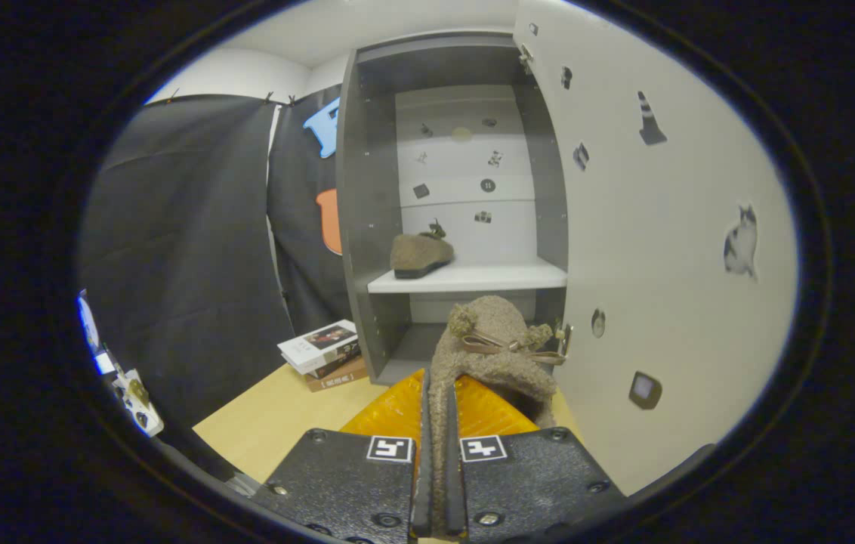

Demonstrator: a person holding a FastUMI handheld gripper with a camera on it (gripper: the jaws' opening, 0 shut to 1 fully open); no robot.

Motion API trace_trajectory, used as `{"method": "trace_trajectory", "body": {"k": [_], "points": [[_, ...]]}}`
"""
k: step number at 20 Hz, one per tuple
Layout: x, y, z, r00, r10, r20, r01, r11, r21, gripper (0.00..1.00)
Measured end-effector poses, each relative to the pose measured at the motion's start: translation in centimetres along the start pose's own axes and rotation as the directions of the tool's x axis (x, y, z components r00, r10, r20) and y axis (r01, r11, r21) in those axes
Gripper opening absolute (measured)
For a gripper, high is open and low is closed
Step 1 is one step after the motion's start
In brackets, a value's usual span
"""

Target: Open the shoe cabinet door, grab the shoes and put them into the shoe cabinet, then close the shoe cabinet door.

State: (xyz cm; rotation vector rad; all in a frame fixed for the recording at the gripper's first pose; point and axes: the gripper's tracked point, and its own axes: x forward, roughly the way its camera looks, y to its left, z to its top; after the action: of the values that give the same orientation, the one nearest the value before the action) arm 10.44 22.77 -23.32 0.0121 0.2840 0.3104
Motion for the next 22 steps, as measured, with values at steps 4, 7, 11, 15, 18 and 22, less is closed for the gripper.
{"method": "trace_trajectory", "body": {"k": [4, 7, 11, 15, 18, 22], "points": [[-0.7, -0.7, 5.4, 0.998, -0.03, 0.061, 0.033, 0.998, -0.053, 0.1], [-0.6, -1.2, 9.6, 0.994, -0.056, 0.092, 0.066, 0.992, -0.104, 0.1], [0.9, -1.9, 15.9, 0.986, -0.089, 0.141, 0.107, 0.986, -0.129, 0.1], [4.7, -2.0, 20.0, 0.978, -0.114, 0.174, 0.138, 0.981, -0.136, 0.1], [10.0, -2.0, 20.5, 0.982, -0.125, 0.139, 0.144, 0.981, -0.131, 0.1], [18.4, -2.9, 20.2, 0.984, -0.143, 0.111, 0.16, 0.972, -0.171, 0.1]]}}
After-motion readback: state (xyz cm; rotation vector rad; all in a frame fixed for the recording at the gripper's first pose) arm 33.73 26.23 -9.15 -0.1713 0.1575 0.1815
